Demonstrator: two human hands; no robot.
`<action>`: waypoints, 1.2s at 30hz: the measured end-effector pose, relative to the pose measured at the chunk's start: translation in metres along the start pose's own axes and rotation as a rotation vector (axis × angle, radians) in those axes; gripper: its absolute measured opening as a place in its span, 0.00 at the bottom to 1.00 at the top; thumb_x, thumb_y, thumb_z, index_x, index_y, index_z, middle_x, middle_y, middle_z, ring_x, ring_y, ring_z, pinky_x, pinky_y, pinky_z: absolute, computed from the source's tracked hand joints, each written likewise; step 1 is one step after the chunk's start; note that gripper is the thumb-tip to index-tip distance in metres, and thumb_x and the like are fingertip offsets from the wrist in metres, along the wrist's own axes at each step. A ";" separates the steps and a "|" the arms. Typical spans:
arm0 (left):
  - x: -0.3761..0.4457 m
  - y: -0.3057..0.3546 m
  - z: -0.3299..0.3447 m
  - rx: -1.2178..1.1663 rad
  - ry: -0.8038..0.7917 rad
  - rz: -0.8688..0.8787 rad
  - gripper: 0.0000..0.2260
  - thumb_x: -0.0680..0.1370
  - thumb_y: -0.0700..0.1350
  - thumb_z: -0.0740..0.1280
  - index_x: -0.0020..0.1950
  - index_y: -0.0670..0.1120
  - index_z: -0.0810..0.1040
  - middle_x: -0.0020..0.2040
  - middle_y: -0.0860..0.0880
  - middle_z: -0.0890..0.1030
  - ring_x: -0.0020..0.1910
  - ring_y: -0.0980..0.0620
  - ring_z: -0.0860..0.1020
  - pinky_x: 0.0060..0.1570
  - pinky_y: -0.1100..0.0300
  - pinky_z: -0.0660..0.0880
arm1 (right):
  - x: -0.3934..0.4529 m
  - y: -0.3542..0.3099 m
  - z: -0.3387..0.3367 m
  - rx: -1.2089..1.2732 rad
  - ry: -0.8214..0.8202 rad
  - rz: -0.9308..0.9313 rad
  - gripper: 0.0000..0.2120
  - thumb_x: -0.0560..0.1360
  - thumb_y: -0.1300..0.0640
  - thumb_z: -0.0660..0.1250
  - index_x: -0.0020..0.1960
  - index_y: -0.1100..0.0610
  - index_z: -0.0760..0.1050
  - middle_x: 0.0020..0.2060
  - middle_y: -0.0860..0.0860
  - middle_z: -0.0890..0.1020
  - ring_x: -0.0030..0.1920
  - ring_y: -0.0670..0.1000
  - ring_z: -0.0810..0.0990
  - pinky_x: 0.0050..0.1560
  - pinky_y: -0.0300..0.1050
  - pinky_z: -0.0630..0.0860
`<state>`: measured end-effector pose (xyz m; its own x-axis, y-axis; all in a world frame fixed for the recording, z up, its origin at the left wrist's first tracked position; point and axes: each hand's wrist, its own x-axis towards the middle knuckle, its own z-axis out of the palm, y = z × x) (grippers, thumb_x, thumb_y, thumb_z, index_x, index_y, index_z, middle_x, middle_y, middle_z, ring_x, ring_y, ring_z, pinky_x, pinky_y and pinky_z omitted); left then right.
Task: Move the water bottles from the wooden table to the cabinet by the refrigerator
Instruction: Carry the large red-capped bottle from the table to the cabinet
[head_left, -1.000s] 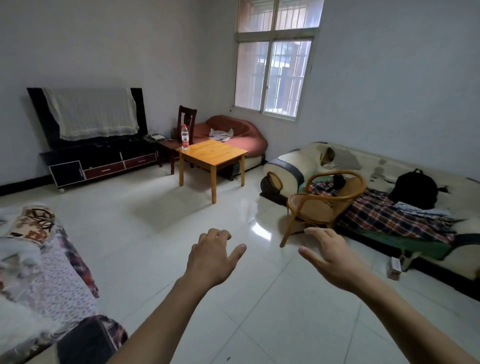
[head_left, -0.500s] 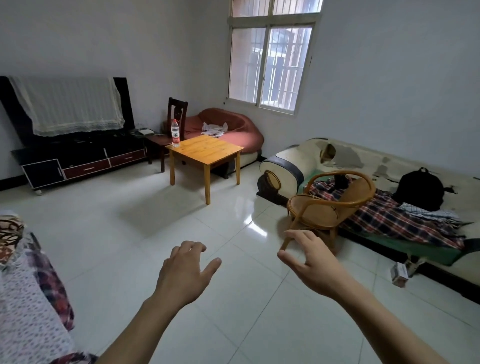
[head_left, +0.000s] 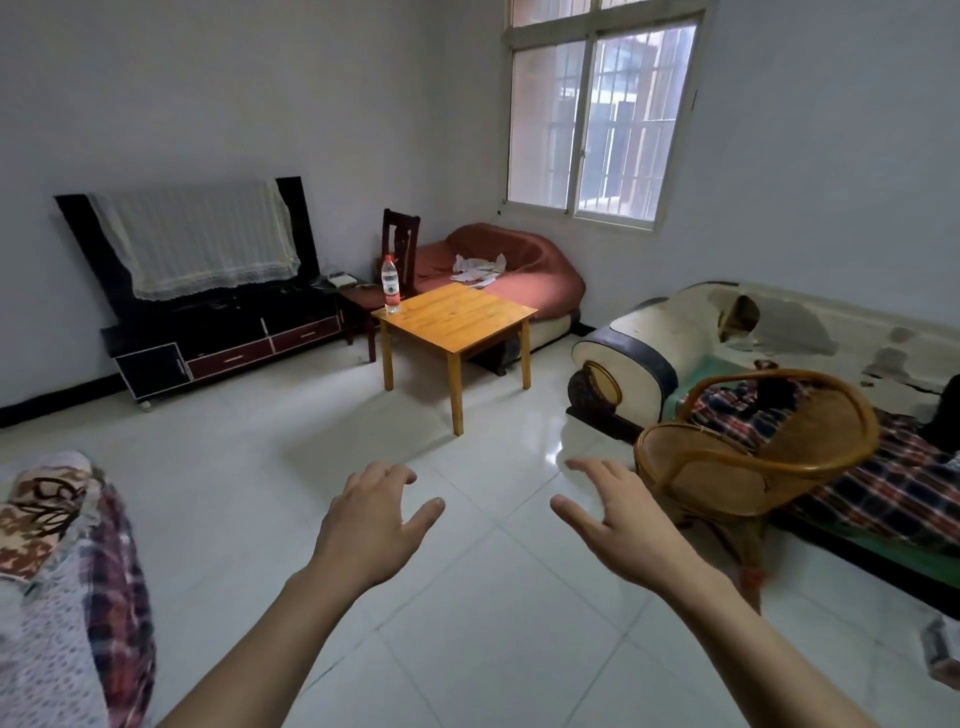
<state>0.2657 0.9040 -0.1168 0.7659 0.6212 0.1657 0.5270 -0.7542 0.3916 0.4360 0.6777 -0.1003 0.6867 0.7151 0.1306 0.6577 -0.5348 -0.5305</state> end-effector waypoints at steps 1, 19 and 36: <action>0.012 -0.001 0.002 -0.006 -0.003 -0.015 0.24 0.78 0.65 0.60 0.67 0.53 0.72 0.66 0.55 0.73 0.66 0.53 0.70 0.59 0.55 0.72 | 0.014 0.004 0.001 0.000 -0.007 -0.004 0.29 0.77 0.36 0.60 0.75 0.46 0.63 0.73 0.46 0.68 0.72 0.47 0.65 0.72 0.49 0.66; 0.310 -0.083 0.035 -0.195 0.108 0.025 0.20 0.78 0.62 0.63 0.64 0.52 0.75 0.62 0.55 0.75 0.60 0.54 0.73 0.54 0.59 0.72 | 0.335 -0.019 0.032 -0.128 -0.013 -0.044 0.28 0.77 0.36 0.61 0.74 0.46 0.64 0.72 0.47 0.69 0.70 0.49 0.68 0.69 0.52 0.70; 0.574 -0.161 0.084 0.089 -0.022 -0.025 0.25 0.78 0.65 0.61 0.70 0.53 0.70 0.68 0.55 0.72 0.65 0.53 0.70 0.61 0.56 0.71 | 0.616 0.040 0.117 -0.060 -0.074 -0.034 0.28 0.78 0.36 0.60 0.74 0.47 0.64 0.73 0.47 0.67 0.73 0.50 0.63 0.71 0.52 0.67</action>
<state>0.6510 1.3644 -0.1609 0.7595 0.6359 0.1368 0.5759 -0.7552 0.3130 0.8492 1.1497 -0.1396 0.6401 0.7636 0.0843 0.6995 -0.5339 -0.4750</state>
